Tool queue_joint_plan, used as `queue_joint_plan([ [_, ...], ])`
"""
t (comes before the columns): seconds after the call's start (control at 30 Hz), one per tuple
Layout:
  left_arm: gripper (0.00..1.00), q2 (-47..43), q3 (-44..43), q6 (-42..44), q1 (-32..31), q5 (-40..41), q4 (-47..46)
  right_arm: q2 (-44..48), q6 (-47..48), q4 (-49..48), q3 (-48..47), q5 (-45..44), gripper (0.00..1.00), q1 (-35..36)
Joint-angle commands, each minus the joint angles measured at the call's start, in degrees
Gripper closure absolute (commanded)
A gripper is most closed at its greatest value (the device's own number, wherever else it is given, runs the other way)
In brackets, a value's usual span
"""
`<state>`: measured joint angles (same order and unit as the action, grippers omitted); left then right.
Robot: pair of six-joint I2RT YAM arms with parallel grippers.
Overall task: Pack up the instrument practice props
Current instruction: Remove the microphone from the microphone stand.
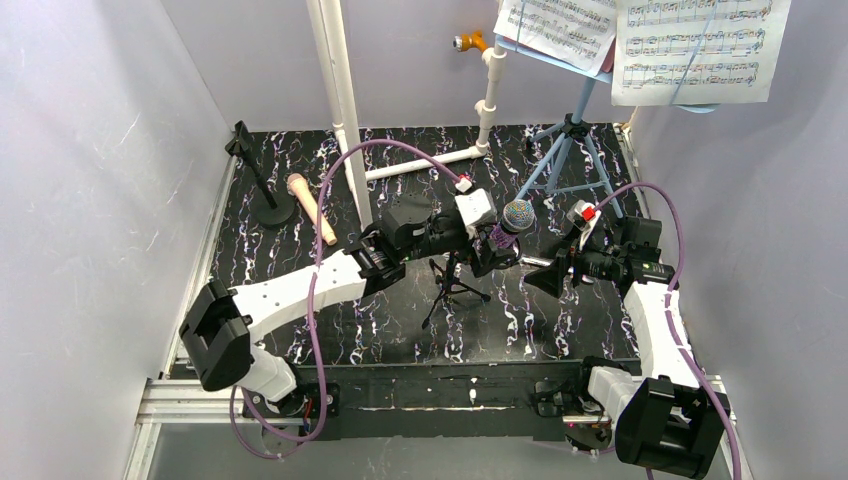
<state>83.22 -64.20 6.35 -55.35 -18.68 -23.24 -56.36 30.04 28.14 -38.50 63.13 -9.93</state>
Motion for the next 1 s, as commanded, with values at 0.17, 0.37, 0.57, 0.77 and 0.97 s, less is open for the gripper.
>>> queue_joint_plan([
  [0.17,0.21,1.7,-3.1,-2.9,0.6,-1.5,-3.5,0.6,0.9,-0.7,-0.1,0.7,0.02,0.3],
  [0.37,0.26,2.4,-3.3,-2.8,0.6,-1.3,-3.7,0.6,0.8,-0.7,-0.1,0.6,0.02,0.2],
  [0.57,0.31,2.8,-3.3,-2.3,0.6,-1.6,-3.8,0.6,0.9,-0.7,-0.1,0.6,0.02,0.2],
  [0.77,0.35,3.0,-3.2,-1.8,0.6,-2.1,-3.9,0.5,0.8,-0.7,-0.1,0.6,0.01,0.3],
  [0.97,0.43,3.0,-3.3,-1.6,0.6,-2.9,-4.1,0.5,0.9,-0.7,-0.2,0.6,0.02,0.3],
])
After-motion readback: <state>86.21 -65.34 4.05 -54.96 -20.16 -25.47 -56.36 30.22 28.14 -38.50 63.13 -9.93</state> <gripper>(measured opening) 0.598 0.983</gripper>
